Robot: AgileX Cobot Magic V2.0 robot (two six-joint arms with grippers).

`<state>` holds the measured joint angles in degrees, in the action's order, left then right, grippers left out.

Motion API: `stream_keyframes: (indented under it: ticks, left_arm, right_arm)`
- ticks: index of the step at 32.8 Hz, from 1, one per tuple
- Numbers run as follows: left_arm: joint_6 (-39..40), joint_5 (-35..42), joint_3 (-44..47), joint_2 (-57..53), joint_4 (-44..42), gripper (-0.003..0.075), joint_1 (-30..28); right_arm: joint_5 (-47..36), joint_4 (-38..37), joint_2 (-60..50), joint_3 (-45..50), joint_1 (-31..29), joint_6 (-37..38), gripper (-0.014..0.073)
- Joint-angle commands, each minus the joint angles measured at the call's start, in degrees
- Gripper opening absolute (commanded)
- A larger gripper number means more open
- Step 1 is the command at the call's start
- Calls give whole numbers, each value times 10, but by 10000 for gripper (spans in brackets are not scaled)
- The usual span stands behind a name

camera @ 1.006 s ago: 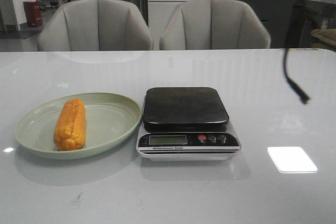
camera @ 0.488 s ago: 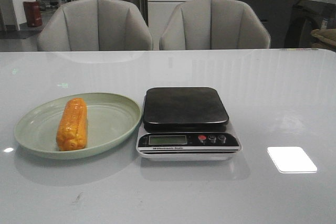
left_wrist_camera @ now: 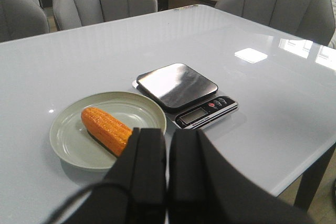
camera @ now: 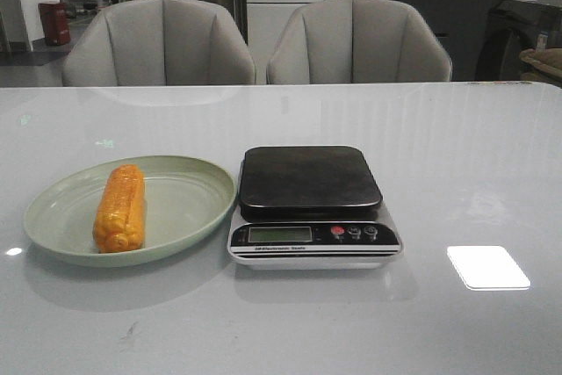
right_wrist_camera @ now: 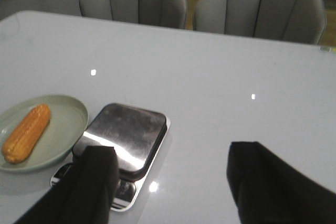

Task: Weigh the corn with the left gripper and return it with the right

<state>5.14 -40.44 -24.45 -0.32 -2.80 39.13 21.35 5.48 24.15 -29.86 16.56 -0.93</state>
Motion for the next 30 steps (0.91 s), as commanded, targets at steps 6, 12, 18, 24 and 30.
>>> stream_keyframes:
  ticks: [6,12,18,24,30]
  left_arm:
    - [0,45,-13,-12,0,114,2]
    - [0,45,-13,-12,0,114,2]
    - [0,45,-13,-12,0,114,2]
    - [0,45,-13,-12,0,114,2]
    - [0,45,-13,-12,0,114,2]
  right_arm:
    - [-222,0,-157,140,0,-7,542]
    - [-252,0,-180,185,0,-7,540]
    - [-209,0,-179,185,0,-7,190]
    - [-175,0,-179,185,4,-7,187]
    - [-175,0,-179,185,4,-7,187]
